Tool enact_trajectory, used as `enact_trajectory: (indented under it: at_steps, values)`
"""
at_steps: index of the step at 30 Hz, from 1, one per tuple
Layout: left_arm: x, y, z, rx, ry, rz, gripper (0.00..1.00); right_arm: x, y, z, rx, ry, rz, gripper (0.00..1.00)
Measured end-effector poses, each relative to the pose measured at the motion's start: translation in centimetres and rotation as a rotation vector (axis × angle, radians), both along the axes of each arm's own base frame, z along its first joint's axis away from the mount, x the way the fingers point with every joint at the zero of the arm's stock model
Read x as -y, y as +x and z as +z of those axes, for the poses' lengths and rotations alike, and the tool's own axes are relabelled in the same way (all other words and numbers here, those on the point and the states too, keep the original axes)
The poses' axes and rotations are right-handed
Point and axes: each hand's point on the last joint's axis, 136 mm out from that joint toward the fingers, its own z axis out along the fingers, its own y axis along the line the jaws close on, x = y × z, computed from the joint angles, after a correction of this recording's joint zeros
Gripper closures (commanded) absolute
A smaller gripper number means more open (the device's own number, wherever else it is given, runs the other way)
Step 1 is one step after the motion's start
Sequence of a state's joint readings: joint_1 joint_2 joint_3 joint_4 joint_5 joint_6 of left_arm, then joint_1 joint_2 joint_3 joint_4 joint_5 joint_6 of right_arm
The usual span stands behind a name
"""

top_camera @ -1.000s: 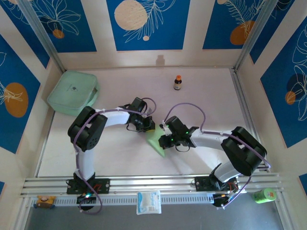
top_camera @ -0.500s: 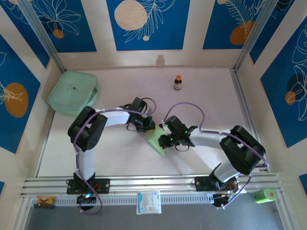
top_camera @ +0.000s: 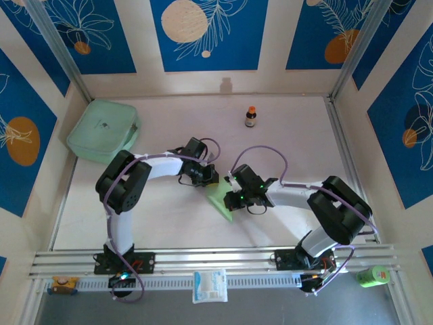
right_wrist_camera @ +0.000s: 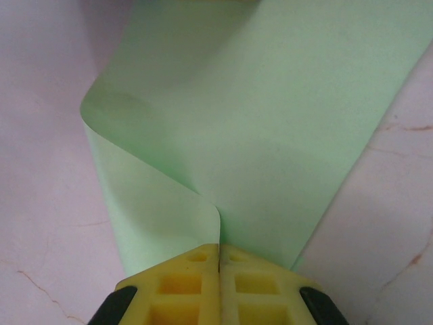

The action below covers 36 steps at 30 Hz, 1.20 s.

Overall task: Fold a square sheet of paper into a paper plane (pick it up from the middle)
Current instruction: Third fold the triangle at the center of the table.

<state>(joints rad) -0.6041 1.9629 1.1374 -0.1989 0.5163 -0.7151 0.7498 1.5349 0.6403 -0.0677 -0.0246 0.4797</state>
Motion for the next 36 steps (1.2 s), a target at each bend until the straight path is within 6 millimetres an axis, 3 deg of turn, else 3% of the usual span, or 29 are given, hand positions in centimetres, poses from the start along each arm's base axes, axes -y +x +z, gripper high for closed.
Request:
enact_trajectory:
  at_steps: [9,12,16,20,24,26,31,36]
  values:
    - [0.0,0.0,0.0,0.000,0.000,0.000,0.86,-0.2,0.0,0.0,-0.001,0.000,0.003,1.00]
    - [0.0,0.0,0.1,0.006,0.000,-0.004,0.81,-0.2,0.0,0.0,-0.001,0.000,0.003,1.00]
    - [-0.3,0.2,0.9,0.037,0.019,-0.003,0.66,-0.3,0.2,-0.1,0.001,0.001,0.003,1.00]
    - [-1.0,1.0,3.5,0.127,0.040,0.016,0.60,-0.4,0.3,0.0,0.004,0.003,0.002,1.00]
    - [-1.6,1.2,7.2,0.220,0.011,0.043,0.66,-0.5,0.5,0.0,0.004,0.003,-0.002,1.00]
    - [-1.9,0.7,8.1,0.232,-0.009,0.056,0.73,-0.6,0.5,0.0,0.005,0.004,-0.002,1.00]
    - [-3.2,-2.0,7.0,0.182,-0.047,0.086,0.86,-0.5,0.8,0.0,0.007,0.000,-0.014,1.00]
    - [-3.4,-4.6,5.6,0.109,-0.095,0.100,0.88,-0.1,1.2,0.0,0.008,0.000,-0.028,1.00]
